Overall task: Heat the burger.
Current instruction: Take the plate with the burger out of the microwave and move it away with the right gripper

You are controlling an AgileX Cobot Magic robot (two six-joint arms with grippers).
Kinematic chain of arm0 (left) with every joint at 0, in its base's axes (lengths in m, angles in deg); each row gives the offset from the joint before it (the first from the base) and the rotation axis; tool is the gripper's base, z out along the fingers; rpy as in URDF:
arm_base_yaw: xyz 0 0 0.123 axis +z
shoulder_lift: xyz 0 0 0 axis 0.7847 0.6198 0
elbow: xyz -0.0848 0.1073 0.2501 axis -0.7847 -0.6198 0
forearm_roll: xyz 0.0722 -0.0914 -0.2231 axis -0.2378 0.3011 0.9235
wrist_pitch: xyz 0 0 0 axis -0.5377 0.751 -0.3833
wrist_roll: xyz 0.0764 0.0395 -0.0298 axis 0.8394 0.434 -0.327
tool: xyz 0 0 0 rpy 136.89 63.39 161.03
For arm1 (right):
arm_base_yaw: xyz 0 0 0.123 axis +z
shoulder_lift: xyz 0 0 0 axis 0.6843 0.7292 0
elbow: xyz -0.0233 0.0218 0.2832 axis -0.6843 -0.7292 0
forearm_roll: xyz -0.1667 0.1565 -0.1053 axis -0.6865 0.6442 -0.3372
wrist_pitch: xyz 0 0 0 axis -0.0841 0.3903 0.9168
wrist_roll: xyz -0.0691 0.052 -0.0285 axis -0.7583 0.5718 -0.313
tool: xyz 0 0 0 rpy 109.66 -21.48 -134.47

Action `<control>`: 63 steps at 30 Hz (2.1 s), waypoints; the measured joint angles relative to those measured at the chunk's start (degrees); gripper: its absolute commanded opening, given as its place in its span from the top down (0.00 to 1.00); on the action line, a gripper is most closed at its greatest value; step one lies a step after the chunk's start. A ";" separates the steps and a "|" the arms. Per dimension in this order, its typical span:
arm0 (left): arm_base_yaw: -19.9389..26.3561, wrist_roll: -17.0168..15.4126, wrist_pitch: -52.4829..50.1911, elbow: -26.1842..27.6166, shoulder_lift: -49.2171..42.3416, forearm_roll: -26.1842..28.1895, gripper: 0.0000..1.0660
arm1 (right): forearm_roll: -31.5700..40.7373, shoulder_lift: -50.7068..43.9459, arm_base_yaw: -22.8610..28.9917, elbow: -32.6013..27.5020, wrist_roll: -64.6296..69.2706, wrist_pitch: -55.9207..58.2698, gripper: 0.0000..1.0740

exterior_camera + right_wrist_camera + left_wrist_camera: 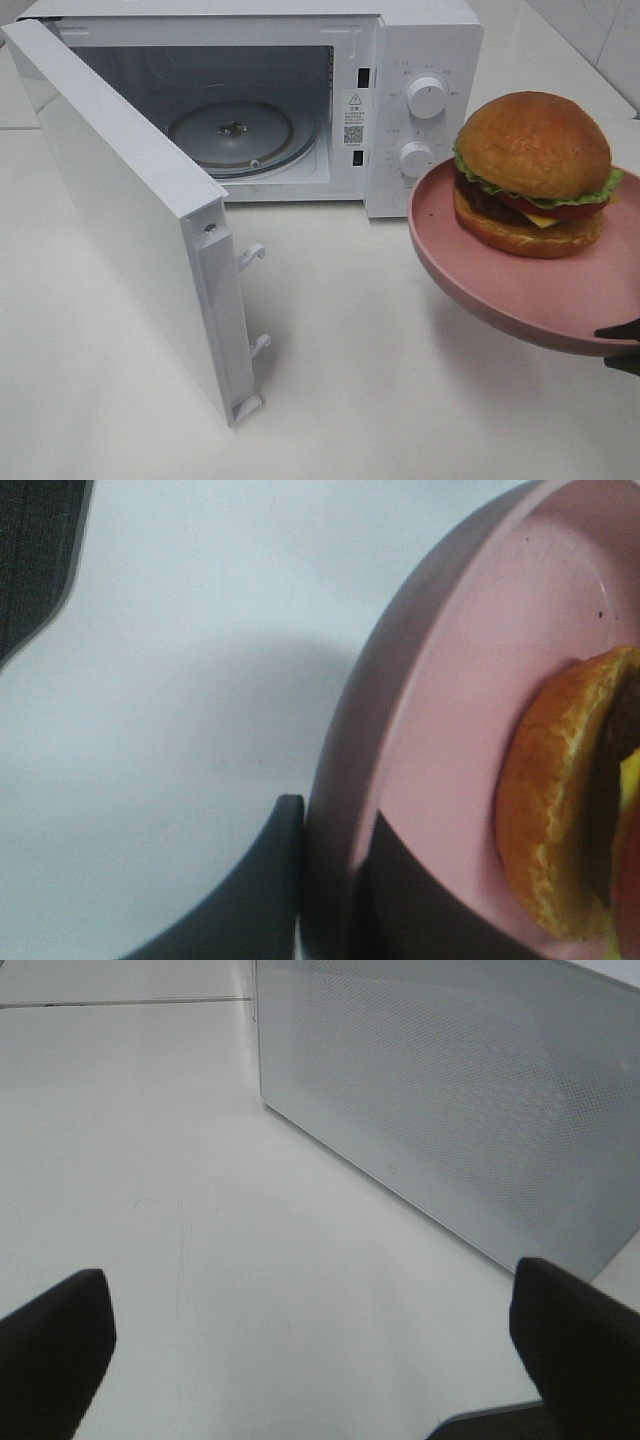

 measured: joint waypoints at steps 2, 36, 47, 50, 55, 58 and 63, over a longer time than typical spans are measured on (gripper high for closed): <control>0.00 0.00 0.00 0.00 0.00 0.00 0.06 | -2.86 0.00 0.00 -0.11 3.55 0.29 0.98; 0.00 0.00 0.00 0.00 0.00 0.00 0.06 | -34.84 9.80 0.00 -0.17 77.64 15.53 1.00; 0.00 0.00 0.00 0.00 0.00 0.00 0.06 | -39.59 21.54 0.00 0.29 98.55 14.21 1.00; 0.00 0.00 0.00 0.00 0.00 0.00 0.06 | -39.88 23.72 0.00 0.52 101.07 14.04 0.99; 0.00 0.00 0.00 0.00 0.00 0.00 0.06 | -41.14 31.63 0.00 1.60 109.55 13.18 0.99; 0.00 0.00 0.00 0.00 0.00 0.00 0.06 | -41.65 34.15 0.00 2.06 112.19 12.89 0.99; 0.00 0.00 0.00 0.00 0.00 0.00 0.06 | -44.63 41.42 0.00 2.75 121.01 12.03 0.99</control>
